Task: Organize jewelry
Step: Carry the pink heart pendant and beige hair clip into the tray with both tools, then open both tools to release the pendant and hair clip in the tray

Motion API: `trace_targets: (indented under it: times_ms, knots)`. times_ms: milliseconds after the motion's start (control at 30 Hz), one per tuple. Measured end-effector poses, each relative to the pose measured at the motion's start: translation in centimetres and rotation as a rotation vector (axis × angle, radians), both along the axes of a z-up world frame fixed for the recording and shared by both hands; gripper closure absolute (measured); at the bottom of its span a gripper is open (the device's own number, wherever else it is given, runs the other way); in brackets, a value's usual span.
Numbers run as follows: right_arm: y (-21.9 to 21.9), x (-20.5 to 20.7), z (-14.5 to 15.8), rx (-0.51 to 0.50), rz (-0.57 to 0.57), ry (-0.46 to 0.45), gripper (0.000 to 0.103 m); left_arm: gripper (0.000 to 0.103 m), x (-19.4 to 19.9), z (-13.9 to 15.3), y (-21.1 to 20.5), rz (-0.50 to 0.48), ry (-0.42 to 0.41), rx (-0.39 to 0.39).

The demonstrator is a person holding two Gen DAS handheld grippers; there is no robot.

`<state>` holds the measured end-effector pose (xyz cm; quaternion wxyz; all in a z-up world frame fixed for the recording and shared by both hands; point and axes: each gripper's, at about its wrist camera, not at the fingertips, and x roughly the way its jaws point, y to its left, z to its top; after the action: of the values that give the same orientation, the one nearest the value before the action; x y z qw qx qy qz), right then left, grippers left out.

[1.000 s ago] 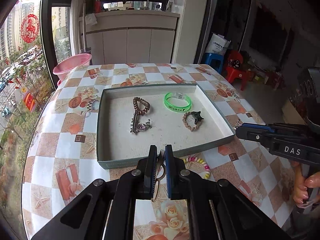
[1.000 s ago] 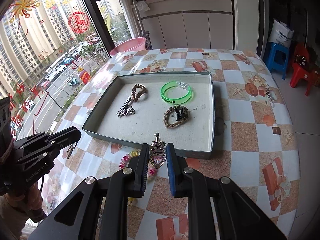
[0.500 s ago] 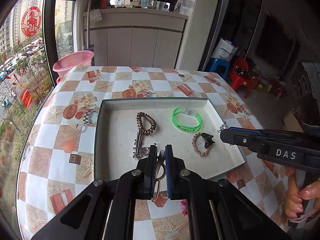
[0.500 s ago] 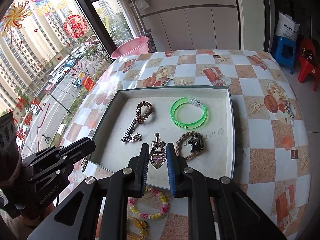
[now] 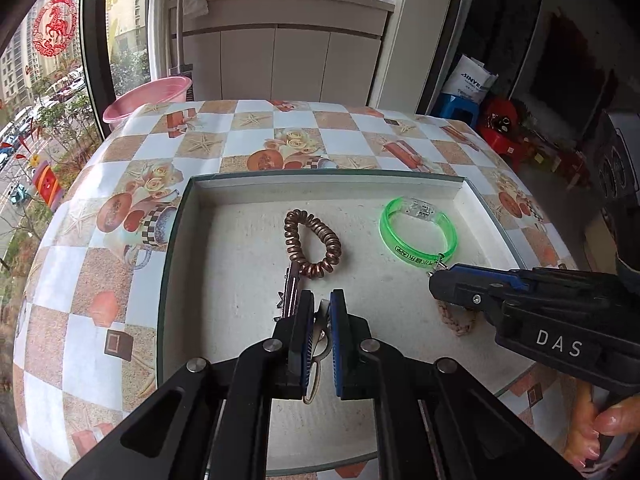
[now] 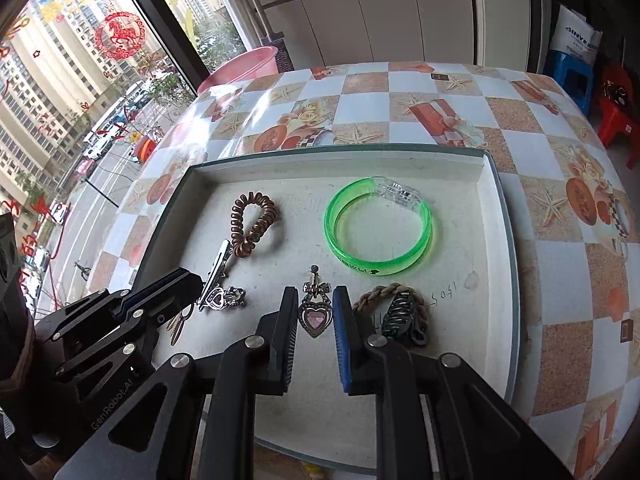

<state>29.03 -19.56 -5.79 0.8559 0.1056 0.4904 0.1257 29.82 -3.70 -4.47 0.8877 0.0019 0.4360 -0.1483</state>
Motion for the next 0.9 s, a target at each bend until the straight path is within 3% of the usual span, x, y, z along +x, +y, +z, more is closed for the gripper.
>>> trace_targets:
  times_ms: [333,567,700,833,900]
  knots:
    - [0.4,0.7,-1.1,-0.061,0.009,0.007,0.084,0.082,0.4,-1.6,-0.7,0.000,0.023,0.035]
    - [0.0,0.5,-1.5,-0.027,-0.013,0.030,0.081,0.082,0.3,-1.5,-1.0,0.002,0.014,0.054]
    - [-0.4,0.3,-1.2,0.016,-0.017,0.034,0.058,0.082,0.3,-1.3,-0.9,0.017,0.017,0.049]
    - [-1.6,-0.2,-0.3,0.114,-0.047,0.024,0.054,0.082,0.2,-0.9,-0.7,0.034,0.007,0.054]
    - [-2.3,-0.6,0.1,0.165,-0.064,0.019,0.047,0.082,0.0,-0.7,-0.7,0.041,-0.006,0.069]
